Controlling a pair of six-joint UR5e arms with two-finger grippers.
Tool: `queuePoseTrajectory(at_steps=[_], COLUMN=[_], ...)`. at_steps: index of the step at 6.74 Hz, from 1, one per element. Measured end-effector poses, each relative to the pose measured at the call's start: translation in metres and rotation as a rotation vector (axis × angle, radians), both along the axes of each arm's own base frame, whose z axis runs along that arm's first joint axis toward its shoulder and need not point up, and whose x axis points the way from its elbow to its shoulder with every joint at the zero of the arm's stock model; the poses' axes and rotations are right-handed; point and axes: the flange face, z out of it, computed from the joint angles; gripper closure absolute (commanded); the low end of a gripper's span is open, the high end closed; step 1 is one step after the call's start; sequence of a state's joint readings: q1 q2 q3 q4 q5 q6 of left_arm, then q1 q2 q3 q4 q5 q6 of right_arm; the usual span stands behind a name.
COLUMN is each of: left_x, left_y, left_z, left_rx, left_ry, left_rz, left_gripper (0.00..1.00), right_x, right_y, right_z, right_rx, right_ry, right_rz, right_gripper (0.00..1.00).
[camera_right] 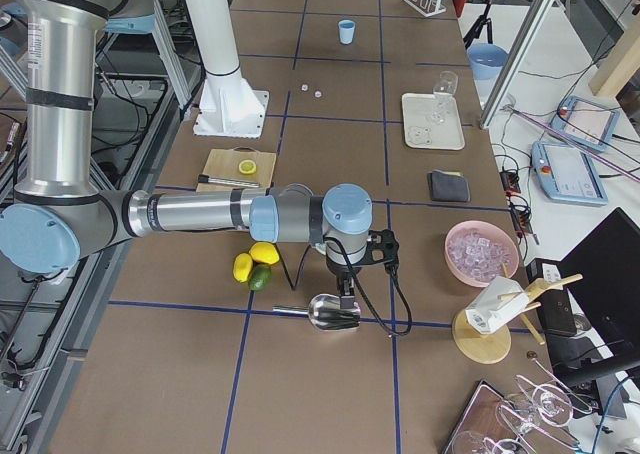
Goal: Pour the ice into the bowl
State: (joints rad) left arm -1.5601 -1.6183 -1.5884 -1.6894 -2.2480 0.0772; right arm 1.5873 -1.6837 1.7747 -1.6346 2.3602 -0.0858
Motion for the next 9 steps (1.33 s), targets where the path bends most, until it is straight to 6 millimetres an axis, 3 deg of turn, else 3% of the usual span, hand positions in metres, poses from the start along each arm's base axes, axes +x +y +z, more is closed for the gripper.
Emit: queuePoseTrajectory(at_steps=[4,9], left_x=[0.004,0.004], left_y=[0.005,0.006], left_z=[0.016,0.018], left_rx=[-0.057,-0.058], left_ry=[0.034,0.036], left_rz=[-0.014,-0.012], left_gripper=[0.0,0.0], right_x=[-0.008,-0.007], right_y=[-0.008,-0.01], right_z=[0.007,0.009], right_rx=[-0.002,0.001], right_ry=[-0.125,-0.106], right_rz=[0.002,0.0], right_gripper=[0.0,0.0])
